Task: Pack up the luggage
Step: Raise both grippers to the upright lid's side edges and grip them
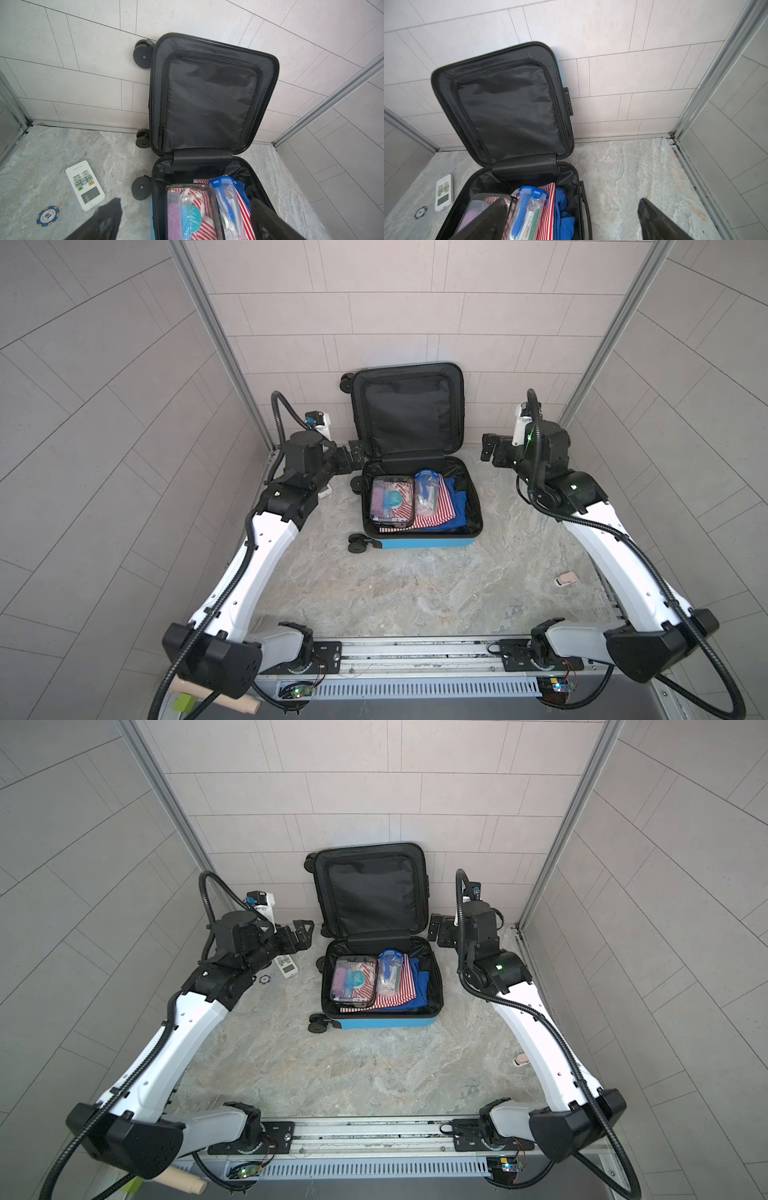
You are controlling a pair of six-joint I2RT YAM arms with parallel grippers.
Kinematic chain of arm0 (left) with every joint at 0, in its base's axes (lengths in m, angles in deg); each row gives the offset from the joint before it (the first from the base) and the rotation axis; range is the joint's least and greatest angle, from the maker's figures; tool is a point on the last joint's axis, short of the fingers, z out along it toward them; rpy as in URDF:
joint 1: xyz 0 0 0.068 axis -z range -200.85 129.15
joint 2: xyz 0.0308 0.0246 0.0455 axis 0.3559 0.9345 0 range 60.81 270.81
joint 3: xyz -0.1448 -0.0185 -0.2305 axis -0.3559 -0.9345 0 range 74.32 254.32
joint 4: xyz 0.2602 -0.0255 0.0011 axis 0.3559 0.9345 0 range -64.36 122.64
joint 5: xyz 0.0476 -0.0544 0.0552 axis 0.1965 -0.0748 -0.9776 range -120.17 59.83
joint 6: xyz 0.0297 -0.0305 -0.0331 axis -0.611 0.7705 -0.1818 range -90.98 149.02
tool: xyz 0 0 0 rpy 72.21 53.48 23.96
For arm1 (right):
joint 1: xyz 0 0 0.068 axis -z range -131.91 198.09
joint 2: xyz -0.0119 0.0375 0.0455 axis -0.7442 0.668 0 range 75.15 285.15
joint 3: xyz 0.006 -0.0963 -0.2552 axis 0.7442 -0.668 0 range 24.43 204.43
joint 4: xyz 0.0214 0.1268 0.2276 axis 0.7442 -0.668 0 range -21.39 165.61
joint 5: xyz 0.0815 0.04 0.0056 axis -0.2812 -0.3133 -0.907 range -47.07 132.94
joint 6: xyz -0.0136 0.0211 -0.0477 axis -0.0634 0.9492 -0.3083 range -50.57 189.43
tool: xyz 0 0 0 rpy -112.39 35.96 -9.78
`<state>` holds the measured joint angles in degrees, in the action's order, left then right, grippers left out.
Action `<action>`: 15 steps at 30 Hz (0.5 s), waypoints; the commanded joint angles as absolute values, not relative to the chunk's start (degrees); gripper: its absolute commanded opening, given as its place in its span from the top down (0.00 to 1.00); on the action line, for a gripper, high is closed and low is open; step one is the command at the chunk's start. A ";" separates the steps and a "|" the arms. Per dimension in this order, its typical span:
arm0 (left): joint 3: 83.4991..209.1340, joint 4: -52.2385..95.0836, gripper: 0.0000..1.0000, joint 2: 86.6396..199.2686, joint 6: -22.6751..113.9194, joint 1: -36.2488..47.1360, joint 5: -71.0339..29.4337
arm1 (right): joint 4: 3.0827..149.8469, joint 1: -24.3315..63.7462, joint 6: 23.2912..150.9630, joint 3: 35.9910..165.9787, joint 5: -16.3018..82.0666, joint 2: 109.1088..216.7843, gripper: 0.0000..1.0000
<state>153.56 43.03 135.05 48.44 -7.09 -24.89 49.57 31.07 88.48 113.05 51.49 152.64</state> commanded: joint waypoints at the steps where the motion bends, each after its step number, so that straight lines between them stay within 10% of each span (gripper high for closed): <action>1: 157.72 40.76 0.00 141.08 48.17 -11.24 -19.91 | 53.22 33.25 88.44 117.60 47.19 158.50 0.00; 15: 171.68 18.06 0.24 167.52 50.63 -17.28 -12.27 | 64.54 39.86 88.66 137.81 37.12 184.81 0.13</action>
